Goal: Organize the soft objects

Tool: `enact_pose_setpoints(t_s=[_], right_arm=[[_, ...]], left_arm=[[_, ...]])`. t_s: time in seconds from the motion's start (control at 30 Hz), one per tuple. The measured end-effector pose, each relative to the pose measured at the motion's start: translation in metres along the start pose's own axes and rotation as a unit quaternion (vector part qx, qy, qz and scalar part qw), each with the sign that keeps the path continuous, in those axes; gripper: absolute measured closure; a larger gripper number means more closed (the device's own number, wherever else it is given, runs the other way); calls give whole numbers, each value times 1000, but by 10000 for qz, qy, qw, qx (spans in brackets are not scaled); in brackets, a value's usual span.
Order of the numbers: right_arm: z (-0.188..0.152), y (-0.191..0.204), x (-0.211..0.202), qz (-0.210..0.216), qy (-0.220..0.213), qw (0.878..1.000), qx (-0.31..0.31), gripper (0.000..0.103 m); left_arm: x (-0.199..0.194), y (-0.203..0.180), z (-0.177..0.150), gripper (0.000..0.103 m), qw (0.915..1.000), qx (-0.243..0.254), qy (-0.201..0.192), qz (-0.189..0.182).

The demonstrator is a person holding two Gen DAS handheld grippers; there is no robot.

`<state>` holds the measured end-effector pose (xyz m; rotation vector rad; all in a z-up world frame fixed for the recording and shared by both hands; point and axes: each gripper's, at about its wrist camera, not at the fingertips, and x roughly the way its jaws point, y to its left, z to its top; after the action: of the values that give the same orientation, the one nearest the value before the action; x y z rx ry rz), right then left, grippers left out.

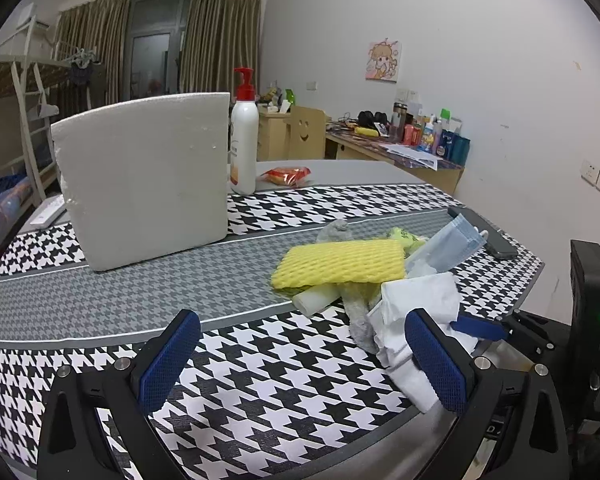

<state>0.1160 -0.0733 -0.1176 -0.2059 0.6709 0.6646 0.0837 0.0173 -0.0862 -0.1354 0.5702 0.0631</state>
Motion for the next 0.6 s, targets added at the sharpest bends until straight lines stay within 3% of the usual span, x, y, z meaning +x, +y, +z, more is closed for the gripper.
enact_pose_setpoints(t_s=[0.17,0.33,0.6], right_arm=[[-1,5,-1,-181,20,9995,-240,56],[-2,11,-2,-59,11,9992,-395,90],[5,2,-25,143,-338,9991,-229,93]], left_arm=[[2,-1,0,1,10000,-4,29,12],[3,-4,1,1,10000,10,22,35],[6,-14,5,1,10000,66,3,2]])
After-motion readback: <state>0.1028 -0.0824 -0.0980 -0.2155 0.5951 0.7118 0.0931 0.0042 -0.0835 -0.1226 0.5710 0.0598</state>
